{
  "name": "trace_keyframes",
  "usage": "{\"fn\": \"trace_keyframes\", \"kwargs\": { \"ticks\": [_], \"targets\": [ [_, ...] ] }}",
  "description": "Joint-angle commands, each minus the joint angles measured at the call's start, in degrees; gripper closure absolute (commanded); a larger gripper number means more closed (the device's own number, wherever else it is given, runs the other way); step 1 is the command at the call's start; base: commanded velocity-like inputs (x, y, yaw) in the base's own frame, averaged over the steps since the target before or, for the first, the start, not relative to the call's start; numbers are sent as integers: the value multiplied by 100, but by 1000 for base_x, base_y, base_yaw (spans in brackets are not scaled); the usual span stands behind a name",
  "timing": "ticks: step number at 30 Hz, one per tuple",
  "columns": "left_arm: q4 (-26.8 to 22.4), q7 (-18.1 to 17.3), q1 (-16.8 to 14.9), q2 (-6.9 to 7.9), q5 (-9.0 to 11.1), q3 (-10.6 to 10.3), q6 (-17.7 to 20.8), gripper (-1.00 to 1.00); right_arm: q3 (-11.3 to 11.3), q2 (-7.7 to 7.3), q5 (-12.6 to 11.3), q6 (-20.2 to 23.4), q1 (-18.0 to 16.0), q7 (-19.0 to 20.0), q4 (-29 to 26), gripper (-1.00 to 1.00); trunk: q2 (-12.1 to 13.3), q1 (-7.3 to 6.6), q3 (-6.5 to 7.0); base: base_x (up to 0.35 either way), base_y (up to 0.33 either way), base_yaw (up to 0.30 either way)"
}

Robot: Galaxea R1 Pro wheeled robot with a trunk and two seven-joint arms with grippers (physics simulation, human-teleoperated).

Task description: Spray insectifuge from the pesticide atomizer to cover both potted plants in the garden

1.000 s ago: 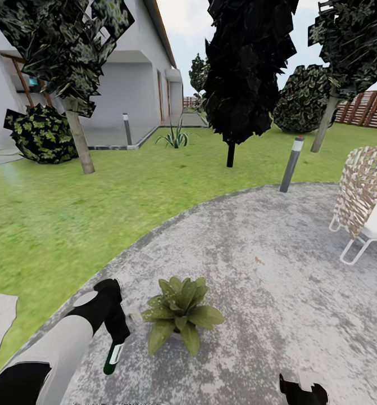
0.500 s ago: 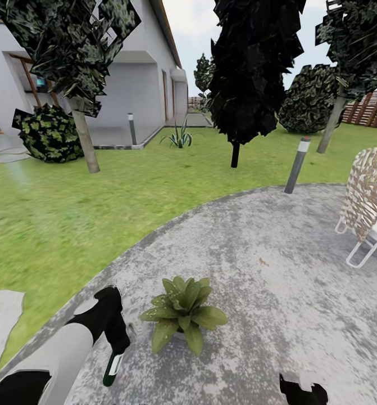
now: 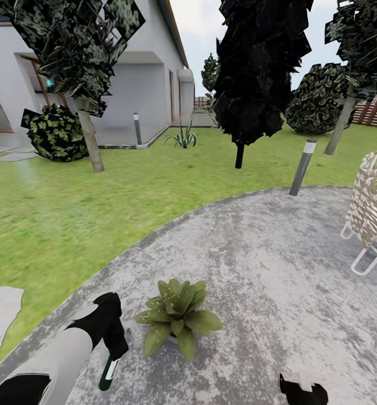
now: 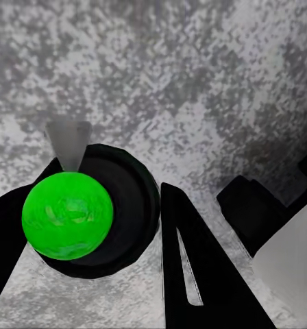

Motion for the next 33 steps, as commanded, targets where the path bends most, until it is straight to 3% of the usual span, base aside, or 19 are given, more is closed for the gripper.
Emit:
{"fn": "trace_keyframes", "kwargs": {
  "ticks": [1,14,20,33],
  "targets": [
    [-12,-41,-1,1,-22,-5,55,100,-30,1,61,-19,-5,-27,10,-100,-2,-1,-5,9,-271,0],
    [-12,-36,-2,2,-29,12,55,100,-30,7,61,-19,-5,-27,19,-100,-2,-1,-5,-76,-264,53],
    [-11,-32,-1,10,-38,12,55,100,-30,1,61,-19,-5,-27,19,-100,-2,-1,-5,-20,-34,236],
    [-18,-23,14,134,-42,28,59,100,-25,-18,66,-20,-5,-27,19,-100,-2,-1,-5,0,0,13]
  ]
}}
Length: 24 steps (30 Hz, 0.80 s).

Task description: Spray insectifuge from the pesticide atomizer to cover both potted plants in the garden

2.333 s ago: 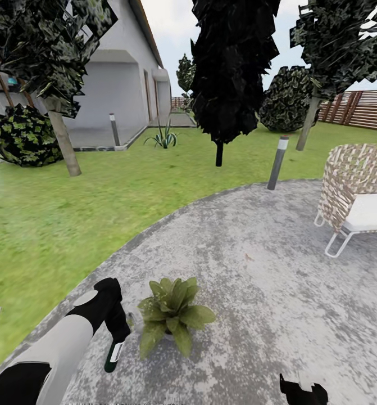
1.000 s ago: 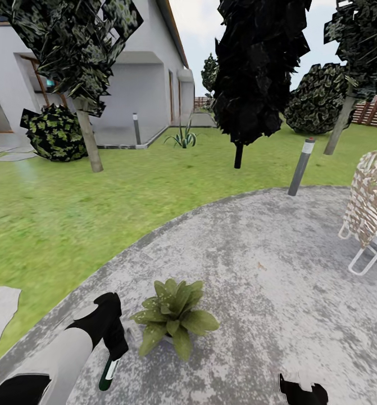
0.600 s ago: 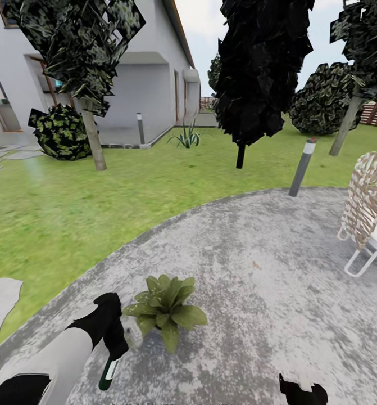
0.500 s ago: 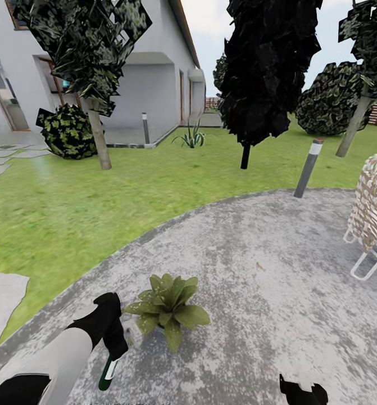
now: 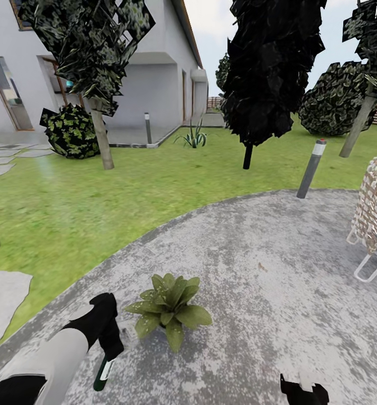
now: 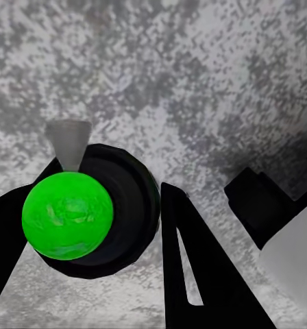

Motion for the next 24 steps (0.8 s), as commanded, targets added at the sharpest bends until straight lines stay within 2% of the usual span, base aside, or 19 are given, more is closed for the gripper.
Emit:
{"fn": "trace_keyframes", "kwargs": {
  "ticks": [1,6,19,24],
  "targets": [
    [-9,-37,5,20,-14,0,57,100,-29,4,58,-19,-5,-29,8,-100,-2,-1,-5,0,0,0],
    [-16,-37,10,31,-6,-7,59,100,-27,24,57,-19,-4,-29,5,-100,-2,-1,-5,0,0,67],
    [-6,-37,37,25,-4,1,52,100,-27,26,63,-17,-5,-29,10,-100,-2,-1,-5,0,0,267],
    [0,317,114,-18,22,1,57,100,-27,26,63,-15,-5,-29,10,-100,-2,-1,-5,0,0,272]
  ]
}}
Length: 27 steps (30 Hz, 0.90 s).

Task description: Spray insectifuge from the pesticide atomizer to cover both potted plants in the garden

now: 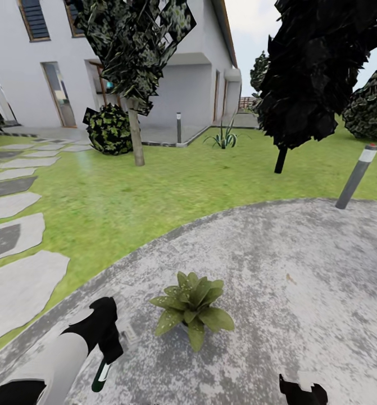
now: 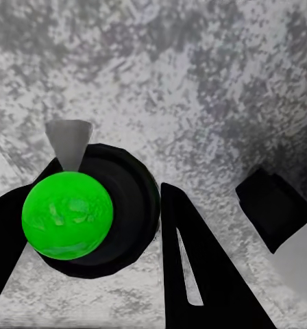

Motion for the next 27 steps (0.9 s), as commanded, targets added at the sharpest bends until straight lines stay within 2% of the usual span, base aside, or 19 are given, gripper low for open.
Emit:
{"fn": "trace_keyframes", "kwargs": {
  "ticks": [1,6,14,23,27],
  "targets": [
    [-8,24,12,-13,36,-2,52,100,-29,0,61,-18,-5,-28,10,-100,-2,-1,-5,0,0,254],
    [-17,173,35,-22,311,-2,54,100,-29,0,61,-17,-5,-28,10,-100,-2,-1,-5,0,0,204],
    [-10,298,36,-31,389,-2,47,100,-29,0,61,-20,-5,-28,10,-100,-2,-1,-5,63,-69,25],
    [-10,299,36,-27,431,-1,45,100,-29,0,61,-24,-5,-28,10,-100,-2,-1,-5,41,-257,1],
    [-14,299,36,-27,431,-2,47,100,-29,0,61,-24,-5,-28,10,-100,-2,-1,-5,12,-272,148]
  ]
}}
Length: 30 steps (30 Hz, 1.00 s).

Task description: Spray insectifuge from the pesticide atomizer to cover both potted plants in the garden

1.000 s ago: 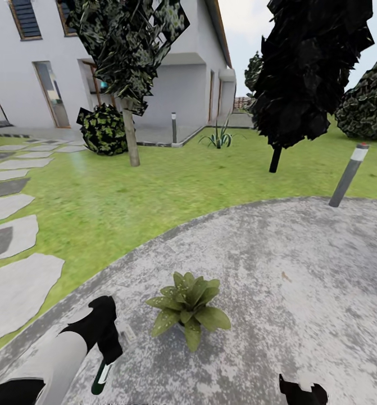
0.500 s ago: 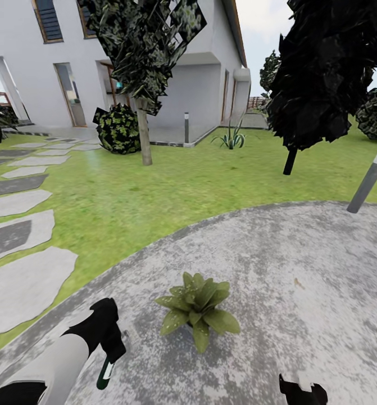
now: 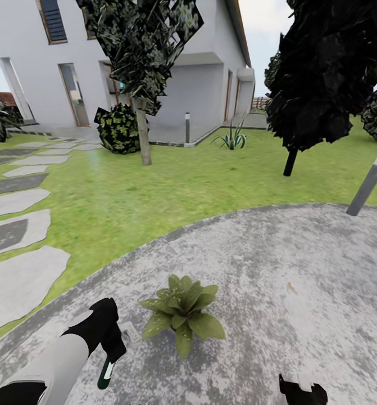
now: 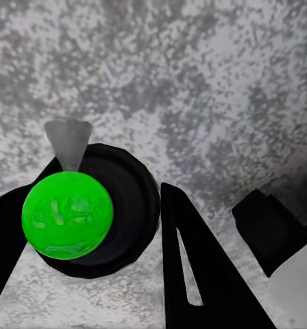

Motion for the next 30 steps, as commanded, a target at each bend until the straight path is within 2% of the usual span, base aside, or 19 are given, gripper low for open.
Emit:
{"fn": "trace_keyframes", "kwargs": {
  "ticks": [1,10,22,30],
  "targets": [
    [-10,-37,-3,-1,-18,-2,47,100,-31,0,61,-18,-4,-26,9,-100,-2,-1,-5,104,-262,248],
    [-13,-37,-3,-1,15,-3,45,100,-31,0,61,-18,-4,-26,9,-100,-2,-1,-5,122,-236,273],
    [-13,-37,-3,-1,20,-3,45,100,-31,0,61,-18,-4,-26,9,-100,-2,-1,-5,-137,-175,277],
    [-21,-37,-3,-17,24,4,45,100,-31,0,61,-18,-4,-26,9,-100,-2,-1,-5,-7,-6,53]
  ]
}}
